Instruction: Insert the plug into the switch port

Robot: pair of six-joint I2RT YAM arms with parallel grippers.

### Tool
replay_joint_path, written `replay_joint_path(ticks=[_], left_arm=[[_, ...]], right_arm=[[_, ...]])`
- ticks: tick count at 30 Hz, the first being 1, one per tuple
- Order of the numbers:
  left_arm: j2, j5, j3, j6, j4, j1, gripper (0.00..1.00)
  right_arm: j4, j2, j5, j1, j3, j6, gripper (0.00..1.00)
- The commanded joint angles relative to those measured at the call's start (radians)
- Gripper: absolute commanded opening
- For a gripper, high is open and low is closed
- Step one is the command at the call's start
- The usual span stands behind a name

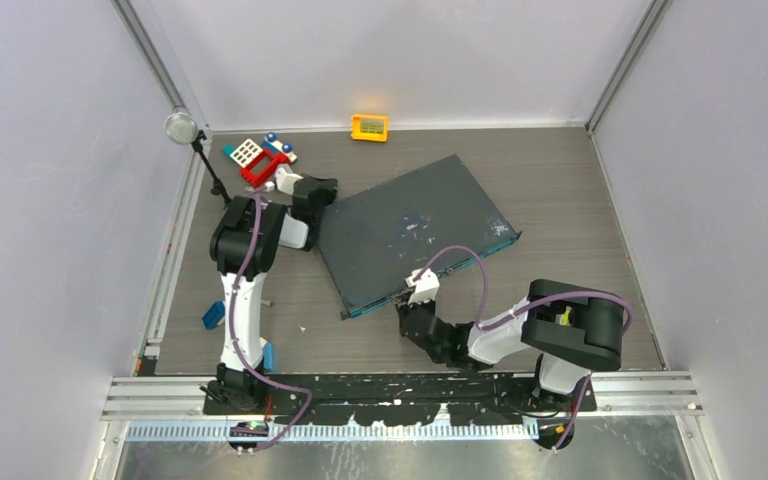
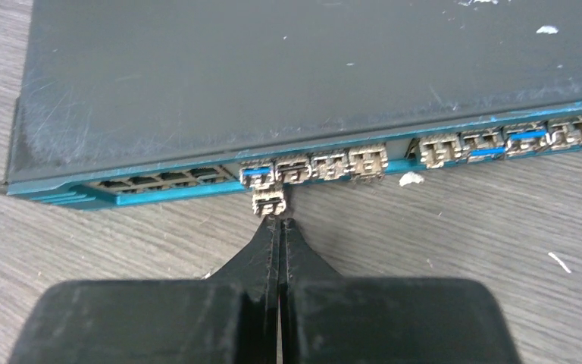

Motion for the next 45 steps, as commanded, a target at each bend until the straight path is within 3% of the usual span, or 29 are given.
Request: replay_joint_path(ticks=[1, 18, 26, 40, 45], left_arm=[[0.047, 0.028, -0.001, -0.002, -0.129, -0.016, 0.0], [0.041, 0.018, 0.004, -0.006, -0.162, -0.019, 0.0], [0.04, 0.019, 0.005, -0.006, -0.164, -0.02, 0.0], [0.032, 0.014, 0.007, -0.001, -0.181, -0.026, 0.0], [0.035, 0.017, 0.01, 0.0, -0.183, -0.026, 0.0]], right_arm=[[-0.102, 0.026, 0.041, -0.042, 0.04, -0.023, 0.0], [-0.008, 0.138, 0.012, -0.193, 0.171, -0.107, 0.01], [-0.044, 0.161, 0.076, -0.206, 0.221, -0.079, 0.0], [0.043, 0.214, 0.24, -0.209, 0.247, -0.02, 0.0], [-0.03, 0.219, 0.304, -0.226, 0.311, 0.054, 0.0]])
